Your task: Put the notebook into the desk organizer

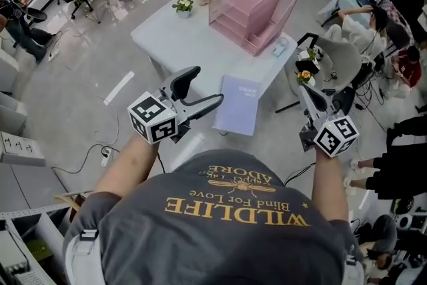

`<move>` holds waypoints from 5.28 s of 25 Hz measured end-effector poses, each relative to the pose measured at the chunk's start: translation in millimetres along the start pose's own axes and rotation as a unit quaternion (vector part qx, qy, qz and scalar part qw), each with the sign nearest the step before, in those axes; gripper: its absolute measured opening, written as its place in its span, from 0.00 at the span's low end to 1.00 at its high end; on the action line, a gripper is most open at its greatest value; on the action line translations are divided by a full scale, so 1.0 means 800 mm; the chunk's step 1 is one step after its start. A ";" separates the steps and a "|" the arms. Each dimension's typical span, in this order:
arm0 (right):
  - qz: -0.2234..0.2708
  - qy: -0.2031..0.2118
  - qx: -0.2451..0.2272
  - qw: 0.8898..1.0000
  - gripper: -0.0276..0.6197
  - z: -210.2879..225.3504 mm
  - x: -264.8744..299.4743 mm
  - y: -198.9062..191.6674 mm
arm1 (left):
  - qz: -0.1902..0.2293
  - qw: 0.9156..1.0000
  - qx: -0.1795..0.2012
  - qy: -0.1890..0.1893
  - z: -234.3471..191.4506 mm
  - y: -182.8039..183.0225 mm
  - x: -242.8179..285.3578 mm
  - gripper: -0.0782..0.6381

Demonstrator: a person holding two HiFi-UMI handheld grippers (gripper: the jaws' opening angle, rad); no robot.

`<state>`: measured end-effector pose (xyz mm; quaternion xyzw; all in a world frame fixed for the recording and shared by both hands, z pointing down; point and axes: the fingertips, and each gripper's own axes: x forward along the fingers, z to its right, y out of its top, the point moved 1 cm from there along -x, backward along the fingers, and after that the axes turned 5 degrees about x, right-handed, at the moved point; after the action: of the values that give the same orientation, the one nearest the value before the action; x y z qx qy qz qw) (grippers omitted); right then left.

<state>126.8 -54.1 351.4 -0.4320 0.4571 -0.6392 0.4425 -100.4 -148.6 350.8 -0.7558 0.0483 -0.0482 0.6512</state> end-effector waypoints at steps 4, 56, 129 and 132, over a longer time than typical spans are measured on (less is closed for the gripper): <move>-0.001 0.023 0.006 1.000 0.04 0.042 0.006 0.000 | -0.016 1.000 -0.005 0.017 0.000 -0.010 0.040 0.68; -0.119 0.045 0.076 0.989 0.04 0.157 0.094 -0.132 | -0.438 0.806 -0.388 0.093 -0.055 -0.490 0.077 0.35; 0.016 -0.097 -0.054 0.994 0.04 0.286 0.315 0.180 | -0.121 0.950 -0.285 -0.032 -0.539 0.074 0.466 0.18; 0.012 -0.101 -0.054 0.993 0.04 0.286 0.319 0.180 | -0.136 0.949 -0.284 -0.002 -0.568 0.059 0.461 0.18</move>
<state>310.8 -372.8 297.7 -0.5126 0.4490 -0.5610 0.4701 202.5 -650.5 374.5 -0.9089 -0.0448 -0.1196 0.3970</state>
